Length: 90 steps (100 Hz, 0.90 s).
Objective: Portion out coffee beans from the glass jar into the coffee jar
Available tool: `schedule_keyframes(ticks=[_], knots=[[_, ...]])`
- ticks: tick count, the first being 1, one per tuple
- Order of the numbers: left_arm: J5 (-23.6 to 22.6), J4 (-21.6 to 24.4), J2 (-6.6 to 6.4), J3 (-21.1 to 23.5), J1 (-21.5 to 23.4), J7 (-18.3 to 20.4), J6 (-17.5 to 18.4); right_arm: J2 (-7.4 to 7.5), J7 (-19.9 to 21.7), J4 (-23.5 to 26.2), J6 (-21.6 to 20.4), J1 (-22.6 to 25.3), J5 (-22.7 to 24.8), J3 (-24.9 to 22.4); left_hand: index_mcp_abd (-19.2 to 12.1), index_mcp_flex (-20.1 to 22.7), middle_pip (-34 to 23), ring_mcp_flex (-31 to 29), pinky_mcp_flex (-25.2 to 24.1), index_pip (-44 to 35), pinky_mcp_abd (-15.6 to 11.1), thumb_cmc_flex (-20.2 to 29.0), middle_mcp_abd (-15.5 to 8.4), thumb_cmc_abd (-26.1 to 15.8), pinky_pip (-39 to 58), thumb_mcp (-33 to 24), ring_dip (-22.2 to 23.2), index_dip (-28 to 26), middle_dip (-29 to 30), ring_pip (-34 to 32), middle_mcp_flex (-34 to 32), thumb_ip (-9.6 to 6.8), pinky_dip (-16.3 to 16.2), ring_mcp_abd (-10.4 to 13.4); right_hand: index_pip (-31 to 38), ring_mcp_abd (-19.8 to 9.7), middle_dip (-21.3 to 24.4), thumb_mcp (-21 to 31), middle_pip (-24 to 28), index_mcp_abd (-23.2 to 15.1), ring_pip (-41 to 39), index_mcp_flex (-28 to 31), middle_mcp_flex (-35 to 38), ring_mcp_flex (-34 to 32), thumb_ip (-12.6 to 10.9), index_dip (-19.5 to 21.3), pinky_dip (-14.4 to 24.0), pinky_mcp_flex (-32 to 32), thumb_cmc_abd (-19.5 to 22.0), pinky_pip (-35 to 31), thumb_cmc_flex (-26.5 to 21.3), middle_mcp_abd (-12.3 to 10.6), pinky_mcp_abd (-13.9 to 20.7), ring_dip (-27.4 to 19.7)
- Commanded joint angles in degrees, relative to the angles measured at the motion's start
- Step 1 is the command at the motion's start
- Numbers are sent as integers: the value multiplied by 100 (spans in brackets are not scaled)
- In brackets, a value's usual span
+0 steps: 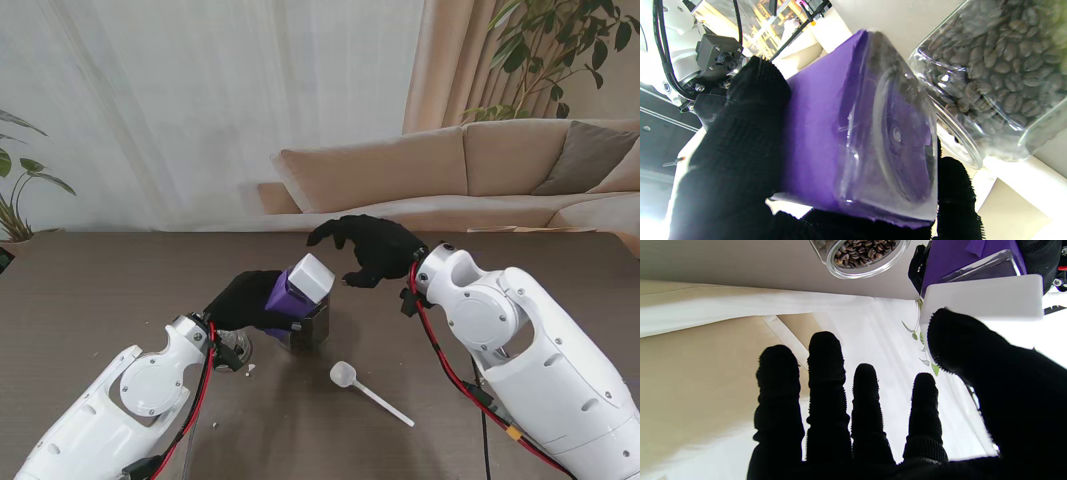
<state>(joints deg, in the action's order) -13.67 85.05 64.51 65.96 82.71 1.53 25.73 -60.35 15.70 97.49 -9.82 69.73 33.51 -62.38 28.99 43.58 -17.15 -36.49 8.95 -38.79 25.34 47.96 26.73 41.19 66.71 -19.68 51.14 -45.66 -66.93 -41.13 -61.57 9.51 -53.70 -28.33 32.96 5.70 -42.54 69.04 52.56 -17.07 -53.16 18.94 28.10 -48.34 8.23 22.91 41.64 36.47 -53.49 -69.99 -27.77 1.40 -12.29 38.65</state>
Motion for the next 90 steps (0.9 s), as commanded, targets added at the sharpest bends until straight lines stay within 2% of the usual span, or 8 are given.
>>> schedule_keyframes(ticks=[1, 12, 26, 38, 59, 77, 90], knots=[[25, 6, 6, -7, -27, 110, 17, -66, 9, -60, -98, -3, -50, 58, -461, 805, -16, 32, -161, -1108, -760, 994, -303, -1361, -67, -2452, 141, -354, -25, -369, -62, -243, 38, -212, 153, -94, -45, 323, -43, -225, -84, 18, 186, -187, 180, -98, 96, -832, -386, -271, -176, -189, 128, 73], [26, 4, 7, -14, -31, 107, 16, -84, -36, -119, -197, -8, -234, 92, -463, 807, -19, 34, -162, -1108, -759, 995, -312, -1363, -68, -2451, 141, -353, -26, -368, -62, -244, 38, -214, 454, -87, 4, 340, -113, -270, -114, 343, 468, -375, 194, -109, 68, -728, -549, -335, -266, -187, 84, 76], [30, 7, 11, -25, -36, 97, 7, -122, -211, -174, -256, -2, -256, 138, -457, 806, -12, 37, -164, -1106, -761, 993, -307, -1366, -70, -2446, 141, -352, -21, -367, -54, -243, 39, -212, 896, -153, 44, 398, -160, -318, -130, 902, 895, -707, 218, 56, 27, -511, -712, -427, -233, -210, 57, 72], [29, 4, 11, -28, -42, 98, 10, -138, -242, -191, -259, 2, -369, 169, -464, 804, -18, 31, -164, -1108, -762, 994, -308, -1361, -70, -2443, 141, -355, -23, -370, -61, -244, 39, -212, 1044, -129, 39, 397, -173, -281, -153, 1159, 1076, -804, 238, 169, 10, -479, -788, -455, -191, -183, 18, 93], [27, 16, 12, -26, -42, 94, 4, -174, -390, -214, -270, 41, -421, 208, -463, 803, -20, 34, -164, -1108, -762, 993, -320, -1365, -69, -2443, 141, -354, -27, -370, -57, -244, 40, -209, 1302, -141, 1, 406, -208, -139, -216, 1611, 1371, -1031, 318, 446, -22, -403, -967, -502, 134, -140, -61, 138], [24, 23, 12, -27, -43, 94, 5, -177, -371, -209, -213, 53, -482, 237, -471, 798, -20, 33, -164, -1111, -762, 991, -321, -1366, -69, -2443, 142, -355, -24, -373, -59, -244, 40, -202, 1277, -67, -37, 311, -229, 120, -237, 1662, 1410, -1025, 425, 573, -24, -447, -829, -521, 811, -70, -85, 169], [20, 36, 10, -22, -37, 96, -1, -165, -315, -216, -188, 29, -463, 257, -469, 797, -19, 30, -164, -1109, -762, 989, -315, -1367, -69, -2444, 141, -351, -24, -373, -56, -244, 40, -202, 946, -45, -25, 218, -311, 273, -255, 1356, 1327, -967, 429, 480, -6, -500, -733, -535, 847, -49, -88, 188]])
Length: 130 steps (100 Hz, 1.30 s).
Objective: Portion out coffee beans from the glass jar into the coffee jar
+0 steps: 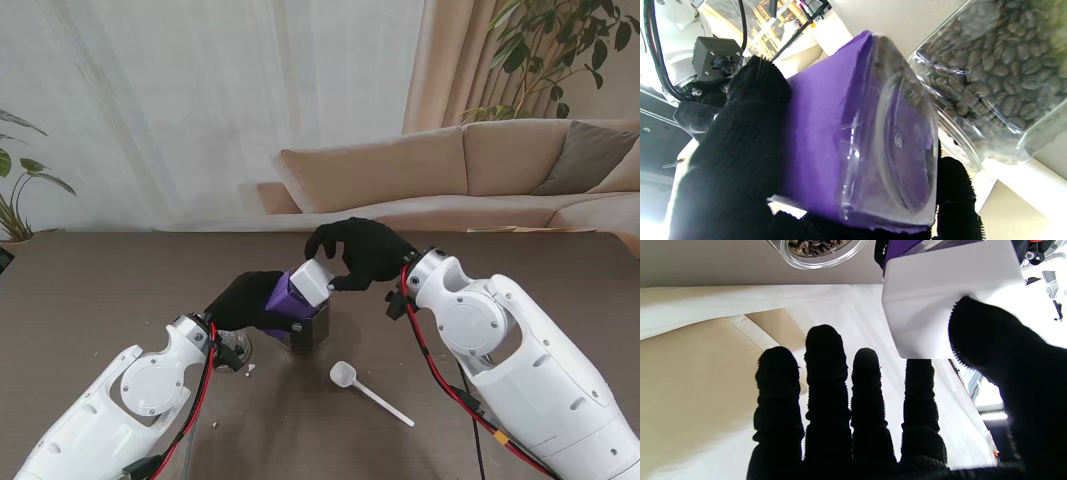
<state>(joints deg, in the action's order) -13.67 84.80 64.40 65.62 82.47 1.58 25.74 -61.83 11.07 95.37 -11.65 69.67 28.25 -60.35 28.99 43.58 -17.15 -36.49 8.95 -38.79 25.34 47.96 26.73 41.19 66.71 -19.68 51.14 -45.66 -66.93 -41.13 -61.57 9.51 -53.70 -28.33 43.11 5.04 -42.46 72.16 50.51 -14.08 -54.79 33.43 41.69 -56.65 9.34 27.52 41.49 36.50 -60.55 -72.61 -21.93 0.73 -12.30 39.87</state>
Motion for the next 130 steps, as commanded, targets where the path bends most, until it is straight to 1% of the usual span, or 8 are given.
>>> schedule_keyframes(ticks=[1, 20, 41, 61, 76, 99, 109, 130], knots=[[19, 61, 21, 13, -12, 91, -2, -15, 147, -6, -11, 32, 80, 53, -469, 797, -23, 30, -164, -1110, -762, 990, -320, -1362, -69, -2444, 141, -351, -25, -373, -61, -245, 40, -202, -136, 12, -24, -70, -122, -32, -83, -148, -45, -129, 314, -19, 9, -504, -63, -270, 252, 12, -82, 63], [-1, 85, 15, 27, 1, 101, -14, 9, 131, -3, -146, 26, 322, 10, -465, 801, -23, 30, -164, -1112, -762, 986, -319, -1360, -69, -2448, 140, -349, -26, -371, -59, -244, 40, -204, -512, -114, 66, 149, -170, -4, -102, -1080, -268, -75, 325, -656, -10, -517, -553, -243, -62, -144, 12, 78], [0, 87, 13, 22, -3, 111, -18, 47, 239, -11, -221, -28, 475, 13, -469, 804, -24, 30, -164, -1115, -762, 986, -317, -1361, -69, -2446, 141, -349, -24, -372, -61, -243, 40, -205, -368, -190, 93, 232, -184, -111, -86, -1018, -309, -81, 278, -733, -17, -503, -650, -230, -414, -189, 82, 68], [1, 98, 16, 22, 2, 102, -30, 13, 128, -52, -190, 8, 381, 47, -465, 808, -27, 27, -158, -1116, -759, 987, -314, -1362, -66, -2447, 142, -348, -24, -375, -64, -244, 39, -206, -107, -110, 88, 151, -141, -187, -164, -602, -179, -121, 322, -667, 2, -507, -541, -257, 7, -114, 34, 102], [12, 89, 15, 14, -10, 112, -26, -10, 110, -75, -100, 16, 206, 108, -461, 804, -24, 31, -159, -1115, -755, 985, -315, -1362, -67, -2445, 142, -350, -21, -373, -58, -243, 39, -207, 195, -20, 27, -45, -149, -180, -251, 204, -9, -137, 312, -86, 45, -539, -14, -300, 270, 10, -28, 122], [13, 101, 20, 22, -6, 95, -27, -14, 220, 0, 147, 41, 16, 162, -466, 800, -22, 34, -153, -1110, -760, 989, -315, -1364, -64, -2444, 141, -348, -19, -371, -53, -244, 39, -205, 491, 62, -22, -430, -172, 211, -331, 1348, 321, -218, 287, 333, 76, -535, 769, -326, 584, 179, -144, 144], [15, 101, 20, 23, -9, 93, -21, -6, 321, 68, 335, 52, -49, 195, -470, 801, -26, 34, -155, -1112, -773, 989, -326, -1364, -67, -2442, 141, -348, -24, -372, -56, -245, 41, -198, 550, 92, -59, -820, -204, 469, -364, 1913, 453, -264, 338, 445, 90, -516, 1440, -336, 798, 265, -200, 151], [10, 110, 23, 40, 1, 73, -3, 24, 521, 178, 675, 33, -13, 272, -468, 805, -25, 34, -154, -1118, -768, 991, -318, -1363, -65, -2445, 140, -350, -26, -371, -55, -246, 40, -203, 596, 109, -104, -2081, -257, 825, -473, 3002, 829, -452, 19, 687, 116, -436, 3138, -397, 1141, 317, -257, 155]])
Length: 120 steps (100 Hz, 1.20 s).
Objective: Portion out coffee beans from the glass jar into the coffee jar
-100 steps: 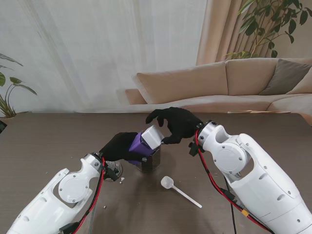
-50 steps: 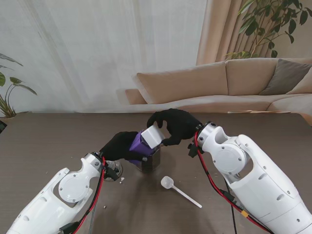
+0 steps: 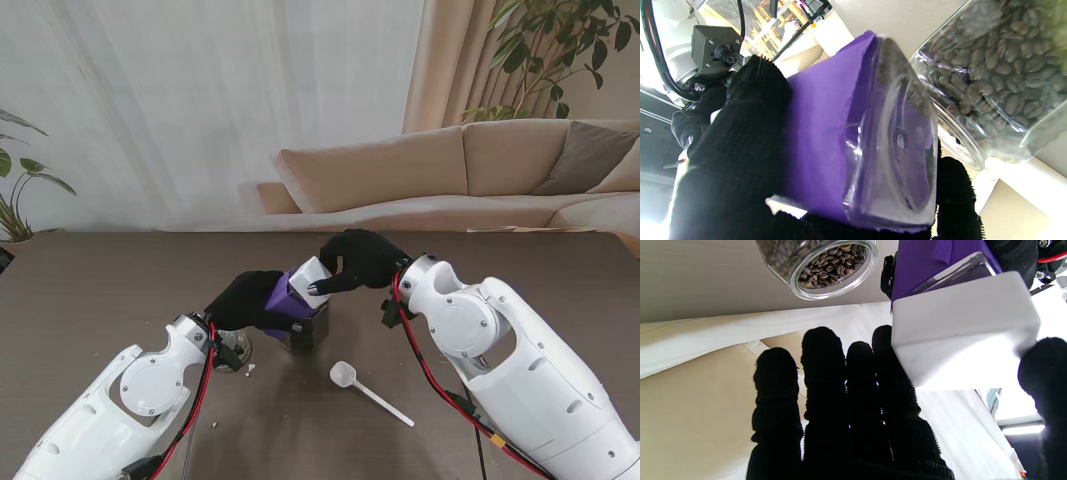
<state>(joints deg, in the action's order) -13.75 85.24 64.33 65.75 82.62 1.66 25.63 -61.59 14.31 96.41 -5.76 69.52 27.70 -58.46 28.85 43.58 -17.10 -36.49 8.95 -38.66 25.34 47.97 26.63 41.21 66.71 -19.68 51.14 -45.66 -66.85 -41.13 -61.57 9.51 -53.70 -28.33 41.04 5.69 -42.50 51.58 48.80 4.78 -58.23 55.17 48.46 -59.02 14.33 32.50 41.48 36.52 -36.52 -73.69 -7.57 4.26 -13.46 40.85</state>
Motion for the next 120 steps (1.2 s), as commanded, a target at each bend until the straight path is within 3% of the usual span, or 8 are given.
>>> schedule_keyframes(ticks=[1, 17, 25, 37, 69, 85, 99, 120], knots=[[19, 66, 31, 27, -13, 64, 7, 1, 208, 78, 98, 47, 42, 86, -454, 805, -30, 28, -154, -1130, -768, 989, -312, -1366, -65, -2444, 141, -350, -35, -374, -55, -245, 40, -200, 802, 40, -99, -70, -88, -1052, -132, 866, 173, -226, -489, 190, 116, -436, 796, -292, -280, -37, -144, 56], [13, 82, 29, 34, 4, 64, -2, 2, 183, 113, 213, 65, 200, 106, -454, 805, -32, 25, -154, -1131, -768, 987, -312, -1362, -65, -2446, 140, -349, -35, -375, -62, -245, 40, -202, 640, 106, -69, -592, -152, -892, -171, 1296, 532, -410, -631, 114, 101, -370, 1826, -339, 209, -56, -177, 40], [8, 90, 30, 36, 14, 60, -16, 1, 115, 133, 202, 87, 349, 74, -457, 806, -32, 24, -155, -1131, -768, 988, -309, -1361, -65, -2448, 140, -348, -36, -375, -61, -245, 40, -209, 412, 107, 14, -856, -351, -904, -4, 1169, 481, -322, -663, 41, 64, -419, 1915, -280, 343, -64, -160, -15], [2, 106, 32, 36, 30, 52, -48, 1, 89, 231, 314, 152, 440, -34, -448, 809, -29, 29, -156, -1127, -763, 990, -302, -1358, -65, -2452, 140, -344, -33, -374, -62, -245, 40, -212, 109, 185, 41, -1545, -514, -839, 226, 207, -191, 148, -831, 248, 91, -674, 1703, -146, 301, -24, -155, 15], [-7, 107, 29, 27, 21, 61, -70, -1, -48, 480, 473, 359, 717, -462, -440, 807, -26, 36, -159, -1121, -762, 991, -292, -1363, -65, -2453, 140, -345, -28, -370, -59, -245, 40, -213, -608, 384, 295, -1598, -747, -537, 789, -2058, -1843, 1434, -937, -39, 263, -1323, 1923, 159, 901, 47, -9, -118], [4, 88, 29, 7, -5, 76, -66, 35, 25, 349, -81, 292, 643, -639, -444, 804, -31, 28, -157, -1121, -752, 991, -305, -1362, -63, -2450, 142, -349, -32, -376, -61, -245, 39, -212, -912, 197, 419, -1559, -576, -1334, 787, -3105, -2358, 1718, -916, -413, 304, -1464, 1244, 286, 26, -35, 131, -157], [9, 75, 30, -7, -23, 80, -67, 114, 415, 83, -847, 117, 113, -709, -452, 803, -29, 29, -153, -1124, -761, 986, -302, -1366, -61, -2447, 143, -353, -29, -377, -63, -243, 39, -209, -1306, 90, 382, -1343, -465, -1775, 832, -3412, -2849, 2117, -986, -720, 308, -1686, 122, 494, -664, -195, 198, -137], [4, 70, 30, -17, -29, 82, -73, 189, 716, -21, -1087, -7, 52, -642, -453, 803, -31, 26, -155, -1128, -766, 984, -306, -1364, -60, -2447, 143, -356, -29, -379, -64, -245, 38, -205, -1545, -4, 278, -1268, -336, -1698, 769, -3616, -3054, 2136, -1000, -904, 318, -1701, 12, 592, -772, -260, 231, -93]])
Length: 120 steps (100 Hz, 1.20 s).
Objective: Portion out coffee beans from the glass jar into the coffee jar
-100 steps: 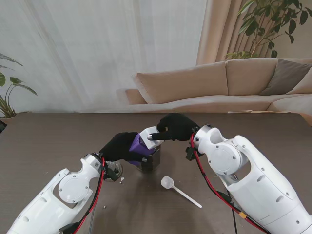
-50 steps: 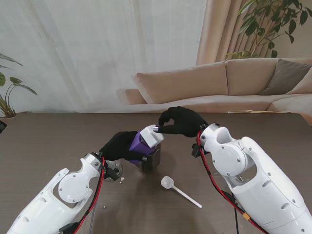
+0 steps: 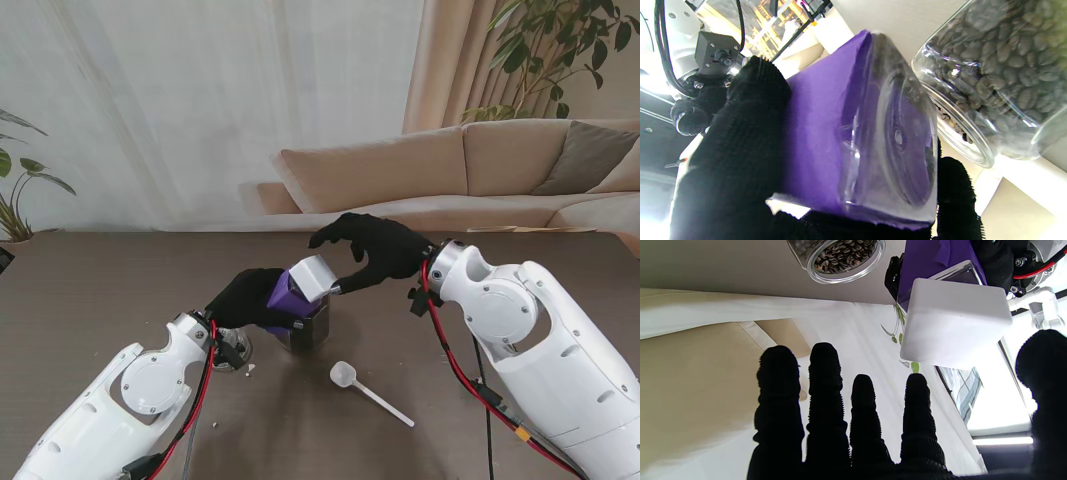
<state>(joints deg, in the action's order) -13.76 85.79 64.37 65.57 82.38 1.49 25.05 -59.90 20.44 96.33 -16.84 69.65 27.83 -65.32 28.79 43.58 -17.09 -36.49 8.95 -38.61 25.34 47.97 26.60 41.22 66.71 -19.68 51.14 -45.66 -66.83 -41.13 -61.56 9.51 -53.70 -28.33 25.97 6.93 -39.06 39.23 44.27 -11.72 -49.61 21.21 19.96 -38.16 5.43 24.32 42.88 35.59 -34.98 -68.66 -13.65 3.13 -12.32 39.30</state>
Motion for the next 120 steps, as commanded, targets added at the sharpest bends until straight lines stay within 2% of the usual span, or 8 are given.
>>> schedule_keyframes(ticks=[1, 22, 37, 50, 63, 86, 105, 120], knots=[[4, 17, 25, 2, -4, 98, -15, 20, 95, -15, 18, -23, 61, 50, -447, 803, -32, 27, -155, -1132, -766, 986, -303, -1366, -60, -2449, 143, -356, -30, -379, -65, -245, 38, -202, -26, -146, -88, -83, 151, -56, -129, -222, -202, 29, -101, -87, 180, -1582, -137, 89, -215, -145, 121, 76], [11, 14, 28, -1, -8, 92, -13, -30, -275, -67, 30, -54, 621, 264, -448, 797, -34, 22, -155, -1131, -759, 981, -301, -1366, -60, -2448, 144, -352, -29, -384, -67, -244, 38, -205, 354, -250, -249, -621, 491, -129, -542, -104, 138, -451, -46, -98, 162, -1197, -221, -187, -1087, -174, 221, 163], [17, 7, 28, -4, -13, 92, 1, -79, -511, -93, 106, -47, 721, 405, -452, 800, -38, 23, -150, -1140, -762, 979, -308, -1364, -57, -2451, 144, -354, -30, -385, -71, -244, 38, -200, 1034, -275, -320, -726, 616, -273, -749, 699, 638, -832, -36, 60, 115, -980, -161, -377, -1060, -162, 197, 202], [8, 16, 27, 8, 1, 85, 7, -115, -588, -57, 308, -16, 618, 465, -447, 803, -38, 16, -150, -1141, -762, 978, -300, -1360, -56, -2455, 145, -350, -29, -389, -67, -244, 37, -204, 1759, -170, -383, -695, 599, -57, -862, 2193, 1475, -1214, -19, 344, 61, -821, -68, -493, -763, -34, 62, 221], [4, 21, 31, 13, 6, 69, 15, -124, -525, 23, 575, 14, 491, 523, -448, 807, -41, 19, -148, -1141, -762, 976, -305, -1358, -54, -2457, 145, -347, -32, -387, -71, -243, 37, -212, 2048, -112, -543, -106, 508, 388, -984, 3222, 2061, -1515, 5, 657, 42, -693, -59, -582, -131, 77, -63, 287], [14, 6, 29, 8, -14, 82, 40, -135, -532, 112, 876, 61, 582, 628, -437, 806, -40, 25, -151, -1139, -765, 983, -293, -1359, -53, -2458, 145, -345, -32, -385, -67, -244, 36, -216, 2291, -103, -570, -213, 484, 614, -1089, 4447, 2965, -2059, -2, 800, 34, -420, 836, -693, 362, 40, -160, 296], [1, 22, 30, 20, 11, 69, 24, -166, -726, 155, 952, 137, 714, 599, -432, 807, -37, 24, -149, -1136, -760, 986, -293, -1358, -49, -2459, 145, -344, -28, -385, -68, -245, 35, -217, 1979, -121, -491, -182, 216, 629, -1017, 4322, 3032, -2151, -33, 786, 3, -356, 968, -726, 626, 50, -178, 272], [-1, 35, 30, 22, 26, 65, -1, -168, -753, 298, 1029, 250, 728, 424, -438, 809, -36, 23, -154, -1136, -756, 987, -296, -1360, -51, -2459, 146, -346, -28, -386, -67, -246, 36, -213, 974, 35, -229, 163, -211, 669, -728, 3032, 2407, -1697, -40, 647, 31, -683, 911, -514, 1192, 118, -295, 262]])
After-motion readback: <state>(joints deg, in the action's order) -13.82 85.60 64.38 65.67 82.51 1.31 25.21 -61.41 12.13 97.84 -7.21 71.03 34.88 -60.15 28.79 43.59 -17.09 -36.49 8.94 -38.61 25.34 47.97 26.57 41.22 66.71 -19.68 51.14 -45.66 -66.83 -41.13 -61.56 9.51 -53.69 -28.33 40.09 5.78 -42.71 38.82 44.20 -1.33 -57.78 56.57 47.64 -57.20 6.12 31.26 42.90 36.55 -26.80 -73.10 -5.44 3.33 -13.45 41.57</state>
